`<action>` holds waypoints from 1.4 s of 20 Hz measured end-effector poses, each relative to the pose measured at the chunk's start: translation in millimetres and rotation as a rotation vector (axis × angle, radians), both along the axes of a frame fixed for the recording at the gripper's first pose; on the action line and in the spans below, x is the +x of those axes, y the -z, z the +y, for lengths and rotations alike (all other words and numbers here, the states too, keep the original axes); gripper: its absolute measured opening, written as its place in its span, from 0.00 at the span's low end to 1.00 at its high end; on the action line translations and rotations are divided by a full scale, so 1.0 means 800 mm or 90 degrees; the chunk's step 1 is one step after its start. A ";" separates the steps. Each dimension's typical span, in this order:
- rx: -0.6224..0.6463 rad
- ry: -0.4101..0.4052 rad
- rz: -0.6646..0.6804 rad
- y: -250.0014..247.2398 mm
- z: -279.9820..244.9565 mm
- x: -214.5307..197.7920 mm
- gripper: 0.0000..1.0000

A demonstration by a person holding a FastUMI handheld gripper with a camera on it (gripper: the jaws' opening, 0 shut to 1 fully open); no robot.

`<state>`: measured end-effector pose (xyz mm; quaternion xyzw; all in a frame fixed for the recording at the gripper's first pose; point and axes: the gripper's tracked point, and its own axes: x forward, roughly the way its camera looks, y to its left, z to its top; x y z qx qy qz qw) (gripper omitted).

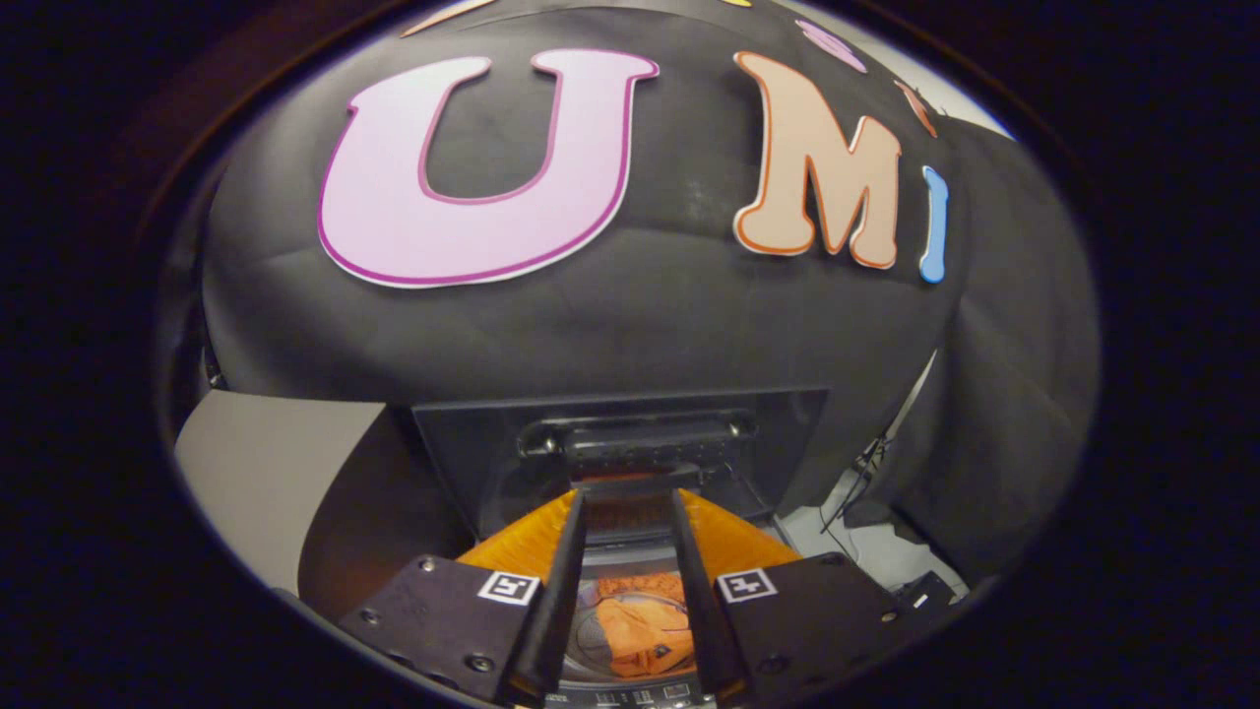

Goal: Put the clothes into the washing machine and then close the washing machine lid.

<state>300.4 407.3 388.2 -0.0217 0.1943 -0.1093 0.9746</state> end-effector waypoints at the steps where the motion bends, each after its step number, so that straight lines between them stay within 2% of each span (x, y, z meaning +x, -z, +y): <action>1: -0.001 -0.008 -0.017 -0.011 0.007 0.011 0.51; 3: -0.007 -0.010 -0.049 -0.033 0.014 0.034 0.57; 4: -0.007 -0.016 -0.061 -0.042 0.018 0.046 0.69; 6: -0.009 -0.022 -0.077 -0.049 0.024 0.072 0.80; 10: -0.007 -0.026 -0.070 -0.036 0.031 0.120 0.90; 13: 0.003 -0.029 -0.025 -0.002 0.032 0.136 0.92; 15: 0.000 -0.041 -0.052 -0.010 0.032 0.140 0.91; 20: 0.002 -0.055 -0.049 -0.008 0.028 0.128 0.91; 28: 0.001 -0.068 -0.037 0.003 0.034 0.052 0.91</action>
